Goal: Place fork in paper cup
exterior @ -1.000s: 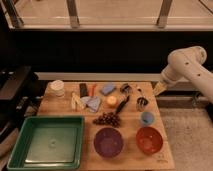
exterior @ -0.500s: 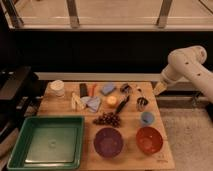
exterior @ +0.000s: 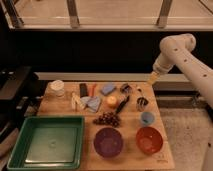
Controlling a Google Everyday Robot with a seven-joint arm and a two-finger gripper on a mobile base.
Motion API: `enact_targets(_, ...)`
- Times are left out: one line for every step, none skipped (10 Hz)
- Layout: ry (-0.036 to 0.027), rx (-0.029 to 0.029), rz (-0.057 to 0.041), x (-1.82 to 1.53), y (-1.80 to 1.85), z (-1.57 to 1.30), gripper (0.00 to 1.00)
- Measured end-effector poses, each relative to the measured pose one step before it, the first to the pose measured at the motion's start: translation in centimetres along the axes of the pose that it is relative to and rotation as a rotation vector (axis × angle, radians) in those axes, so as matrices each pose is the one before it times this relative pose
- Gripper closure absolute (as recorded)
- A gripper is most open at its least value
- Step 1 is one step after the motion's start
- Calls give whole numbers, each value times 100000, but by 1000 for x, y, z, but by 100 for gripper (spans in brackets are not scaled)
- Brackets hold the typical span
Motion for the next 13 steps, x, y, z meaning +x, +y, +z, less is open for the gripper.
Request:
enact_targets(-174, -512, 2495, -668, -261, 1326, 32)
enact_targets(-371, -204, 1552, -595, -4, 923, 32)
enact_targets(-445, -429, 2138, -970, 90, 1717, 32)
enact_targets(-323, -332, 1640, -590, -25, 1428, 32)
enact_targets(-869, -550, 2411, -121, -54, 861, 32)
enact_targets(-25, 289, 644, 234, -230, -6, 32)
enact_targets(152, -48, 35, 82, -3, 66, 32)
enact_targets(-130, -106, -261, -228, 122, 9, 32)
enact_targets(7, -38, -43, -22, 27, 16, 32)
enact_targets(-156, 393, 218, 166, -74, -37, 32)
enact_targets(265, 373, 886, 161, -54, -49, 32)
enact_targets(779, 75, 1030, 12, 100, 224, 32)
enact_targets(1591, -564, 1424, 38, 415, 1089, 32)
